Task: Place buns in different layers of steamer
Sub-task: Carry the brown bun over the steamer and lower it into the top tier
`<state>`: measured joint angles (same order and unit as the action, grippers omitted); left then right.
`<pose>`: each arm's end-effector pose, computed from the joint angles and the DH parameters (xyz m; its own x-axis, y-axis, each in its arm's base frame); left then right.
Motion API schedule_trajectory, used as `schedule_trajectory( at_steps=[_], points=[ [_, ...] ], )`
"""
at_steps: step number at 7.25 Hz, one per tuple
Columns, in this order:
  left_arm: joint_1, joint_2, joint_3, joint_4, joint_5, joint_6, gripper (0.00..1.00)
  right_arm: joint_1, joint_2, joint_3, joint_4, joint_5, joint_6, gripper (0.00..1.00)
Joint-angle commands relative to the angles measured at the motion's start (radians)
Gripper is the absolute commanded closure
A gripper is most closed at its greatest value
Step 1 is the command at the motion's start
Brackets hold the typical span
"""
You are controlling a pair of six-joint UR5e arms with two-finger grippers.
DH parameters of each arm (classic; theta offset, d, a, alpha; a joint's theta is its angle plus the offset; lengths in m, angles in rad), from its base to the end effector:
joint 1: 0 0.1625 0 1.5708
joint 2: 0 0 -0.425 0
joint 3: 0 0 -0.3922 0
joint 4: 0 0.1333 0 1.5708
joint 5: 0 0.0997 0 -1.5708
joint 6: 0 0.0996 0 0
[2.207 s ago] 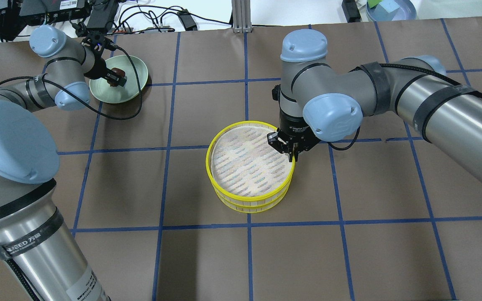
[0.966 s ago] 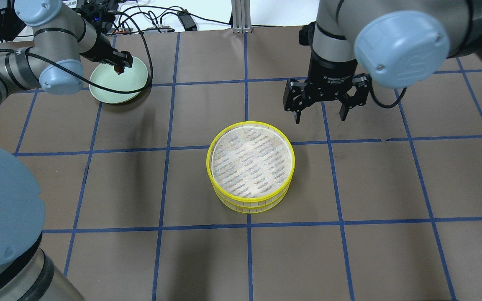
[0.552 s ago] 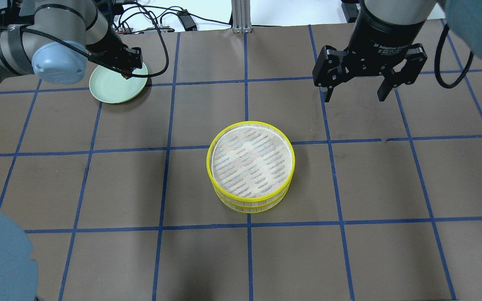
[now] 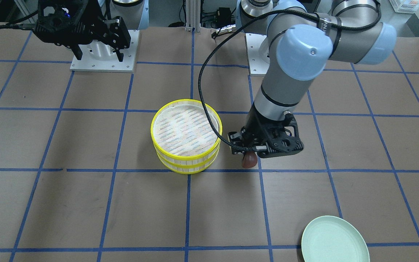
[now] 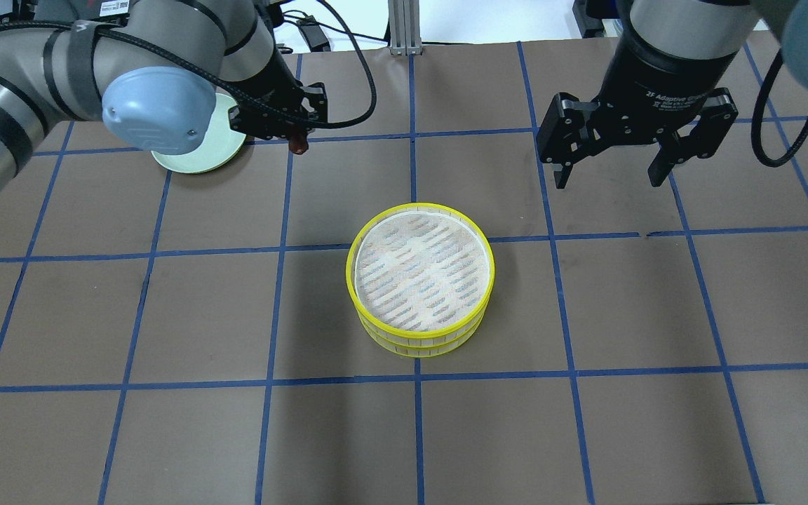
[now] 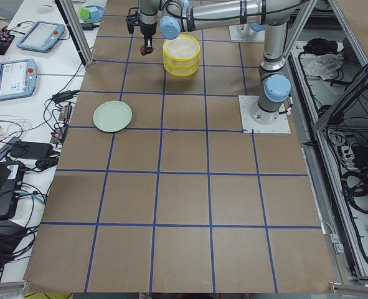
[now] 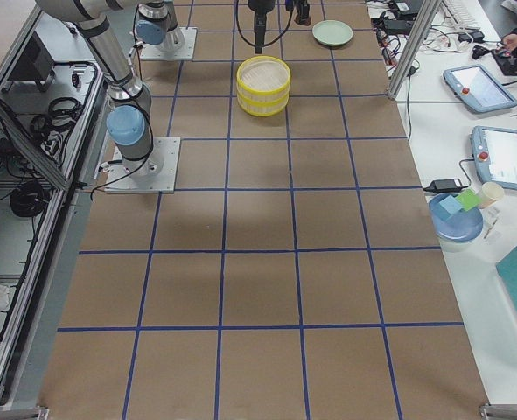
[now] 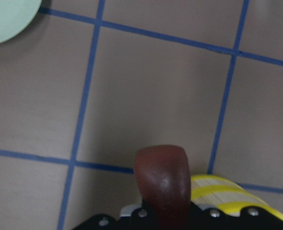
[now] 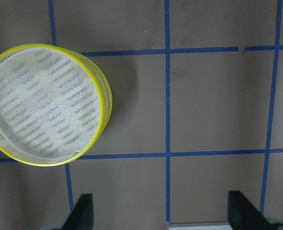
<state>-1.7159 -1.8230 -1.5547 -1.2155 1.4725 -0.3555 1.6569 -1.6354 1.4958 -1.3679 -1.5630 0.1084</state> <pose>-0.2281 -0.5712 0.3958 -0.9715 -0.1962 0.1327 -0.2076 0.9751 -0.0776 0.1726 -0.4409 0.5355 -0.9997 0.0226 -0.0009 0.0225 0.9977 0.0637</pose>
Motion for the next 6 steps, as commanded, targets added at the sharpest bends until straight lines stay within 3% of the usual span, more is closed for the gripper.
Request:
schedule_trajectory(
  at_steps=[1, 4, 6],
  points=[
    [-0.097, 0.020, -0.091, 0.008, -0.035, -0.195, 1.00, 0.000, -0.004, 0.009, 0.001, -0.002, -0.033, 0.00],
    [-0.189, 0.016, -0.114, -0.007, -0.077, -0.299, 1.00, 0.000, -0.004, 0.009, 0.001, -0.002, -0.033, 0.00],
    [-0.211, 0.021, -0.151, -0.009, -0.074, -0.298, 0.82, -0.002, -0.004, 0.009, 0.001, -0.003, -0.033, 0.00]
  ],
)
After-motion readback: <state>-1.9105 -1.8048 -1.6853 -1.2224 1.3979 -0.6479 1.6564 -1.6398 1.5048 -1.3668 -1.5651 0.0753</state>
